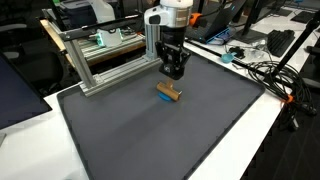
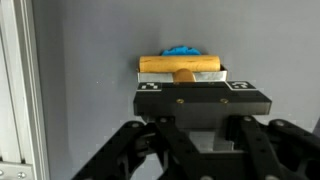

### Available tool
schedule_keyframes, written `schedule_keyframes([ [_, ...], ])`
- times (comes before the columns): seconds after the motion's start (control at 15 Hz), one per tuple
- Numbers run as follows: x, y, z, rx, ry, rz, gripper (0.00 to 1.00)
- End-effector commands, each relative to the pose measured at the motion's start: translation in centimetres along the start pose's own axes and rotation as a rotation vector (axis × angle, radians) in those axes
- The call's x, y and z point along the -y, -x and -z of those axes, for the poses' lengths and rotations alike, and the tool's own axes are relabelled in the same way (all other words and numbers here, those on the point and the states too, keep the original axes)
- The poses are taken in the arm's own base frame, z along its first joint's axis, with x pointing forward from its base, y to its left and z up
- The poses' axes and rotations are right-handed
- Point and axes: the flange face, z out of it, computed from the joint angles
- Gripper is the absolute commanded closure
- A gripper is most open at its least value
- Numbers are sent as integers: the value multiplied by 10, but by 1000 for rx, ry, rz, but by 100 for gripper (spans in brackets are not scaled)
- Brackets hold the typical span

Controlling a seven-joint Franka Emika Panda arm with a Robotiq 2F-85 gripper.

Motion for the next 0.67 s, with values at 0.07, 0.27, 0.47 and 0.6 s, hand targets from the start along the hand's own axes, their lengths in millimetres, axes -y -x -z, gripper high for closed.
schedule_keyframes([
  [0.07, -4, -16, -51, -75, 24, 1, 78],
  [0.27, -4, -16, -52, -76, 24, 2, 78],
  [0.47, -4, -17, -52, -79, 24, 3, 78],
  [0.6, -5, -17, -53, -80, 24, 3, 78],
])
